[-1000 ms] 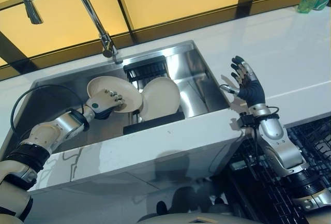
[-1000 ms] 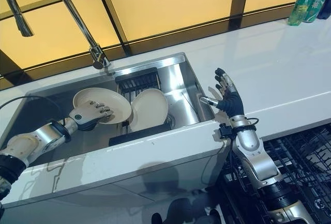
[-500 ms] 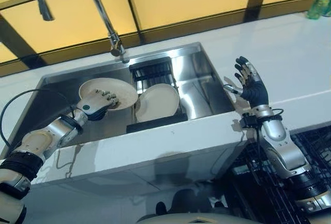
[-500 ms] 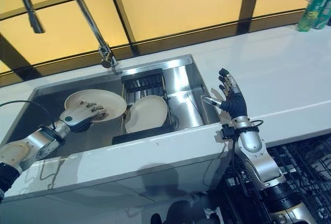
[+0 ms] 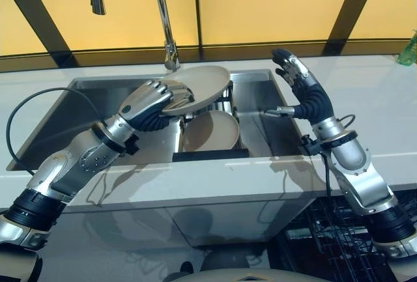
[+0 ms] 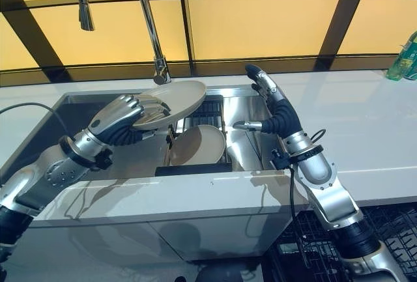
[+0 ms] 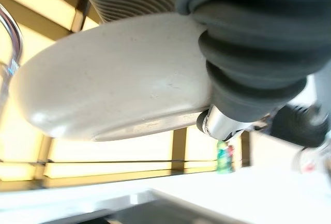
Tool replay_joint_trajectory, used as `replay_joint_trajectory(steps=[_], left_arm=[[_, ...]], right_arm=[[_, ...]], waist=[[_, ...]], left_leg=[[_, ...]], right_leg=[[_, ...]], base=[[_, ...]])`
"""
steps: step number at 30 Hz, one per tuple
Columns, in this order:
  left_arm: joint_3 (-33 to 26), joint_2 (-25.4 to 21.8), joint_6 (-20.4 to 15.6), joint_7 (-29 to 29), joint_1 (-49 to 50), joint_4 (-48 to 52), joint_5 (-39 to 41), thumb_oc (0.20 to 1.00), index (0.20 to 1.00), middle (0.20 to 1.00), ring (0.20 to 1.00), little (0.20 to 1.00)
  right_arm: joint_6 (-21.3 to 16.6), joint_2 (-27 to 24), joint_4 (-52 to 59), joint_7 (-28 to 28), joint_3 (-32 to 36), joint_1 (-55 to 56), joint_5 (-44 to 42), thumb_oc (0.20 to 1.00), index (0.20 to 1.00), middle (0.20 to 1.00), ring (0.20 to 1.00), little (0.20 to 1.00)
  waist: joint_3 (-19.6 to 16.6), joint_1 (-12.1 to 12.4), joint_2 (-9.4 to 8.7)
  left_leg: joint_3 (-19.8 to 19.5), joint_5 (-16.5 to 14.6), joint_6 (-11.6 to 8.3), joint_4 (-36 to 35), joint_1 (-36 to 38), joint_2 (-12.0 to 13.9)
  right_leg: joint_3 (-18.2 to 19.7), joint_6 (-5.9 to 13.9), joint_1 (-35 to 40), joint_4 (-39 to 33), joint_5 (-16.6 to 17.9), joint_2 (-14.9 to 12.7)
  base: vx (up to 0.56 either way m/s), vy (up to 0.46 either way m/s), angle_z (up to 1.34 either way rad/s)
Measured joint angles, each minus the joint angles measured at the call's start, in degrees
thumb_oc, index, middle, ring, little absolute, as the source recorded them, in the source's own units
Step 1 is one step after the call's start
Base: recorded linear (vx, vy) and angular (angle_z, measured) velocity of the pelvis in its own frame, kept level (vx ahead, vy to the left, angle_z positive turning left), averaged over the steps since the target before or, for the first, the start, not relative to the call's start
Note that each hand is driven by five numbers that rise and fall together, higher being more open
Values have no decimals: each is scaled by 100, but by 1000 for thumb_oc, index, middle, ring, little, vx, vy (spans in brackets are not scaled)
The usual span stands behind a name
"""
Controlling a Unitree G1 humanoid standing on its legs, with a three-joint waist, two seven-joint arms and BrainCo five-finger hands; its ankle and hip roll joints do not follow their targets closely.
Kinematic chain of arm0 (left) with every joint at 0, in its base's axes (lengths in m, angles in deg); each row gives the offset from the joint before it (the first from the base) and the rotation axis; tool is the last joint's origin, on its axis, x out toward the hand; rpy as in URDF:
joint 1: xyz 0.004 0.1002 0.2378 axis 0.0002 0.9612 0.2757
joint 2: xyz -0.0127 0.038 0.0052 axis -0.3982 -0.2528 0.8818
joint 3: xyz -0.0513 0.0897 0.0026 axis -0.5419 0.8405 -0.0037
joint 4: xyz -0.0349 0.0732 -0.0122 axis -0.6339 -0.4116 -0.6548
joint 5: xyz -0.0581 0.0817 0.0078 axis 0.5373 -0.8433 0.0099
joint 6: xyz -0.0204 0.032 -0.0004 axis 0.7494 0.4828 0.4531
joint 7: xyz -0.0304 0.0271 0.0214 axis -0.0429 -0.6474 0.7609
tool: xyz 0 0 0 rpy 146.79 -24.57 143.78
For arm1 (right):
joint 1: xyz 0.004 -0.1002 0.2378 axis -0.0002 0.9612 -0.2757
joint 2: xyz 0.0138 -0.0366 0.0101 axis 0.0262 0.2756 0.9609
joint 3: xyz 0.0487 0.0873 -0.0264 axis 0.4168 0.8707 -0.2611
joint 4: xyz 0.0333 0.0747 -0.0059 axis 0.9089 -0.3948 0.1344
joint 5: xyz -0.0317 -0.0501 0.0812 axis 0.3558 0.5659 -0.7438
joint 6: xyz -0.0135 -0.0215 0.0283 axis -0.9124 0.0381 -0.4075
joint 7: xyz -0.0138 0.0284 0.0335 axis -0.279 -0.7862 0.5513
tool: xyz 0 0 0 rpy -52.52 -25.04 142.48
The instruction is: Pick up plates and place into dishwasher.
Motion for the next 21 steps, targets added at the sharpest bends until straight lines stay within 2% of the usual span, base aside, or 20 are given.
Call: replay_joint_trajectory(steps=[4,7,12,15,21], left_arm=[[14,143,144,1140,-44,459,1008,200,200,200,200,200],[20,144,348,1791,-177,617,1644,200,200,200,200,200],[17,156,648,2181,-331,637,2241,200,200,200,200,200],[18,191,701,2422,-331,655,2251,200,200,200,200,200],[20,218,702,2586,-348,873,2390,200,200,200,200,200]], right_arm=[[-11,-175,30,264,-23,-323,63,1000,1000,1000,1000,1000],[-11,-346,52,339,-40,-571,63,1000,1000,1000,1000,1000],[-4,-356,142,501,-54,-623,65,1000,1000,1000,1000,1000],[-2,-377,260,640,-55,-624,64,1000,1000,1000,1000,1000],[32,-642,422,1455,-166,-650,49,1000,1000,1000,1000,1000]], waist=[[-3,-3,-5],[-4,-5,-7],[-9,-3,-13],[-14,-4,-20],[-36,2,-50]], left_leg=[[3,1,1,18,3,-3],[7,1,1,26,10,-2],[7,1,1,28,15,-13],[6,0,1,28,20,-17],[14,-2,-1,28,17,-15]], right_leg=[[6,0,-1,2,0,3],[12,0,0,2,0,6],[24,0,-1,2,1,8],[32,0,-2,2,0,10],[44,-1,-12,2,1,10]], base=[[-15,-18,0],[0,0,0],[0,0,0],[0,0,0],[0,0,0]])
